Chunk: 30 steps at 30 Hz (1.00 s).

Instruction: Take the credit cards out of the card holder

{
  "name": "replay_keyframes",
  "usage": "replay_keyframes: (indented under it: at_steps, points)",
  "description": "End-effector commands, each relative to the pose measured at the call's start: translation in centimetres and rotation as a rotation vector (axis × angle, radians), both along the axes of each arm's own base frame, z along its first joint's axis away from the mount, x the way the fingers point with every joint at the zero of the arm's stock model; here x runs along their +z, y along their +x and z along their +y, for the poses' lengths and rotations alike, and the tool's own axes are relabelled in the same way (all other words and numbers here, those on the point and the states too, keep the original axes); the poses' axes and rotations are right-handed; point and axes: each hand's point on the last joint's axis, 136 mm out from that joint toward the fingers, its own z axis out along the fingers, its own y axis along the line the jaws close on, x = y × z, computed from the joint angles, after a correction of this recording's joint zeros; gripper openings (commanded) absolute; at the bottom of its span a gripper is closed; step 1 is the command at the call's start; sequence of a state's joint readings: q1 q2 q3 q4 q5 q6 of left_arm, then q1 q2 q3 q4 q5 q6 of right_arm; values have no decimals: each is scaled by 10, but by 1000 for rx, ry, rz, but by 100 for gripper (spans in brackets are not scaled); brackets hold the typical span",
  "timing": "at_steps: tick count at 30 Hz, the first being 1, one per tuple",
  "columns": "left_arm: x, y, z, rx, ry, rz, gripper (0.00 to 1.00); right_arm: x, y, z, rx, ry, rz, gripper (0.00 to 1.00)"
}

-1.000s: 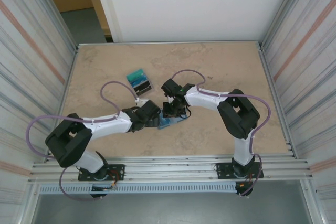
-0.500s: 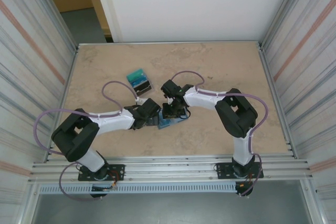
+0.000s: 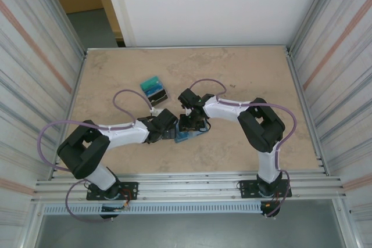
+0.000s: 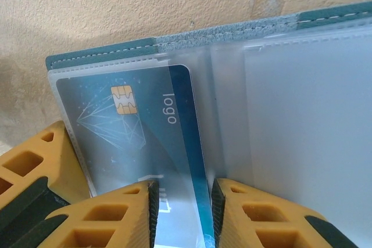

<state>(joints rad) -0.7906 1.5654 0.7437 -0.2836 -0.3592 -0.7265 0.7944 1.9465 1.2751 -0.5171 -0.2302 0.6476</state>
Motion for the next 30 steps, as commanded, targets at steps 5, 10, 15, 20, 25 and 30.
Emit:
replay_keyframes:
  at_steps: [5, 10, 15, 20, 25, 30]
  points:
    - [-4, 2, 5, 6, 41, 22, 99, -9, -7, -14, -40, -72, 21, 34]
    - [-4, 2, 7, 9, 48, 23, 99, 1, -6, -15, -34, -78, -13, 34]
    - [-5, 2, 7, 10, 46, 23, 99, -4, -8, -11, -39, -45, 16, 34]
    - [-6, 2, 7, 10, 47, 29, 99, -7, -11, -6, -60, 21, 54, 34]
    - [-7, 3, 7, 8, 55, 33, 99, 6, -12, 8, -63, 151, 69, 33]
    - [-5, 5, 9, 11, 64, 33, 99, 27, -8, 18, -77, 297, 66, 31]
